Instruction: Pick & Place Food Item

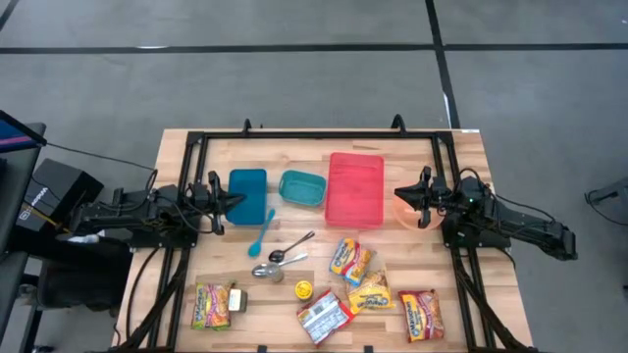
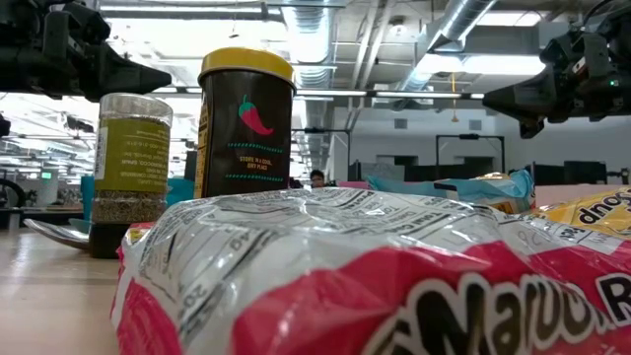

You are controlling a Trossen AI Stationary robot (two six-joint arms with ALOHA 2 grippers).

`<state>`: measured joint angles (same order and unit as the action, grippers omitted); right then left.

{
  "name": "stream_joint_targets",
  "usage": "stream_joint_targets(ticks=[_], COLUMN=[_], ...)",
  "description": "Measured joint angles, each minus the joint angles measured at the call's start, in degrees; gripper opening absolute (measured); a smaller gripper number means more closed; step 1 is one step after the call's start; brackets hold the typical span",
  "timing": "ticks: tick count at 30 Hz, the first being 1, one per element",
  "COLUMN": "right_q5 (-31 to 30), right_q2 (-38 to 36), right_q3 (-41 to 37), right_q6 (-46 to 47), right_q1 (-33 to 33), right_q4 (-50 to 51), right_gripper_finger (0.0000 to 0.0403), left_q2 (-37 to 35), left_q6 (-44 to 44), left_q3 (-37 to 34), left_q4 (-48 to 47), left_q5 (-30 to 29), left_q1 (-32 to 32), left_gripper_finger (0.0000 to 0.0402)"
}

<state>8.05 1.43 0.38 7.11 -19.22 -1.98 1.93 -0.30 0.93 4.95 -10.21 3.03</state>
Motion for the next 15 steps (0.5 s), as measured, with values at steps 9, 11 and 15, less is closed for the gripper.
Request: stream_joint_targets(ticks=[9,11,15], right_q5=[0.0,0.0,0.0], right_q2=[0.0,0.0,0.0], right_q3=[0.0,0.0,0.0], right_q6=[0.0,0.0,9.3], right_q1=[0.0,0.0,0.1], right_q4=[-0.5,-0.5,-1.5], right_gripper_finger=[0.0033,0.0033,0.0033], left_q2=[0.0,0.0,0.0], left_q6=[0.0,0.0,-0.2], left_q3=[0.0,0.0,0.0], left_q4=[0.0,0.0,2.1], left_q5=[0.0,0.0,0.0], left_q1=[0.0,0.0,0.0], left_gripper_finger=[0.0,0.0,0.0])
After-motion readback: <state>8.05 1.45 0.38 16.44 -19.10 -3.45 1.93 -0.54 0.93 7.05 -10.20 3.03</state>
